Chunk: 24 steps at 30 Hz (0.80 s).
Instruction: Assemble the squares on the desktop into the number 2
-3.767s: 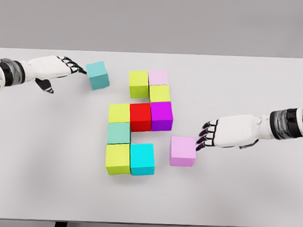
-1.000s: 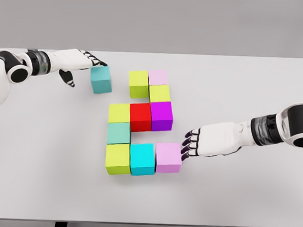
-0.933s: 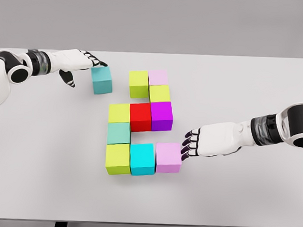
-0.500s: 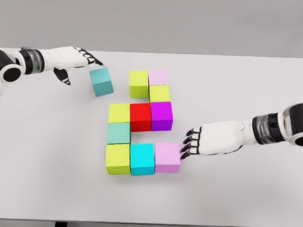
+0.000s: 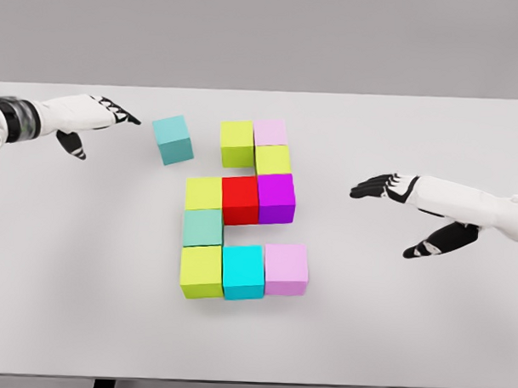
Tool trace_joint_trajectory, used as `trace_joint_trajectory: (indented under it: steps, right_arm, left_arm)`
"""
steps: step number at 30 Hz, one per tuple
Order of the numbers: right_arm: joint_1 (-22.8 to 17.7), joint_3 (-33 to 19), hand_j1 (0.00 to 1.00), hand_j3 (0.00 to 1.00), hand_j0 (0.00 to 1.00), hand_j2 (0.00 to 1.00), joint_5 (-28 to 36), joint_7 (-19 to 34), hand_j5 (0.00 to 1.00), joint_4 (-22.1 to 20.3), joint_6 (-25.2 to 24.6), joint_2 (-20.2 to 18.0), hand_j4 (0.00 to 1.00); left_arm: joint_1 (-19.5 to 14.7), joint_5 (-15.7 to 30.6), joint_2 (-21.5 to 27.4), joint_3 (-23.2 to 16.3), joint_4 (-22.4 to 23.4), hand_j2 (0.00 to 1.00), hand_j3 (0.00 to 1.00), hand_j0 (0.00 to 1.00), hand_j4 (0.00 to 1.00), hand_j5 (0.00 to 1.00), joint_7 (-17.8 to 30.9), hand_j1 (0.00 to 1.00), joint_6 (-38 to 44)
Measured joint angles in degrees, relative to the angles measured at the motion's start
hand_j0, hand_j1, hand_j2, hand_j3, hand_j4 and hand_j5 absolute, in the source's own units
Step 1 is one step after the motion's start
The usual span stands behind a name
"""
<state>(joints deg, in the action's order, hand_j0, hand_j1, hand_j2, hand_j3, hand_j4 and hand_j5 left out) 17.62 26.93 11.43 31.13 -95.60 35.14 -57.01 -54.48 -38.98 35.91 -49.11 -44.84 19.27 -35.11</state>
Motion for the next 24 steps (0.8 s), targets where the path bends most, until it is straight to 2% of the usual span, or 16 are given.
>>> trace_joint_trajectory:
  steps: [1,3,7,8,11,15,18,24]
  right_arm:
    - [-2.9,-3.4,1.0,1.0,1.0,1.0,0.0,0.1,1.0,0.5,0.1,2.6,1.0]
    - [-5.1,-9.0,1.0,1.0,1.0,1.0,0.4,0.1,1.0,1.4,0.1,6.3,1.0]
    - [-7.4,-15.3,1.0,1.0,1.0,1.0,1.0,0.2,1.0,4.1,0.0,9.6,1.0]
    - [-8.8,-16.0,1.0,1.0,1.0,1.0,1.1,0.2,1.0,5.7,0.0,10.0,1.0]
    - [-9.5,-17.1,1.0,1.0,1.0,1.0,1.1,0.1,1.0,11.1,0.0,11.5,1.0]
    - [-11.0,-17.6,1.0,1.0,1.0,1.0,1.2,0.2,1.0,14.6,0.0,12.8,1.0]
    - [-12.8,-17.8,1.0,1.0,1.0,1.0,1.3,0.1,1.0,15.6,0.0,13.5,1.0]
    - [-13.1,-17.9,1.0,1.0,1.0,1.0,1.8,-0.1,1.0,15.9,0.0,13.9,1.0]
  left_arm:
    - [0.3,0.0,0.0,0.0,-0.3,1.0,1.0,1.0,1.0,1.0,0.0,1.0,0.0]
    - [0.3,0.0,0.0,-0.1,-0.9,1.0,1.0,1.0,1.0,1.0,0.0,1.0,0.0]
    - [0.3,0.0,-0.2,-0.3,-2.0,1.0,1.0,1.0,1.0,1.0,0.0,1.0,0.0]
    - [0.4,0.0,-0.3,-0.3,-2.2,1.0,1.0,1.0,1.0,1.0,0.0,1.0,0.0]
    - [0.4,0.0,-0.4,-0.3,-2.7,1.0,1.0,1.0,1.0,1.0,0.0,1.0,0.0]
    - [0.4,0.0,-0.6,-0.4,-3.0,1.0,1.0,1.0,1.0,1.0,0.0,1.0,0.0]
    - [0.4,-0.1,-0.8,-0.4,-3.1,1.0,1.0,1.0,1.0,1.0,0.0,1.0,0.0]
    - [0.4,-0.1,-1.3,-0.5,-3.2,1.0,1.0,1.0,1.0,1.0,0.0,1.0,0.0]
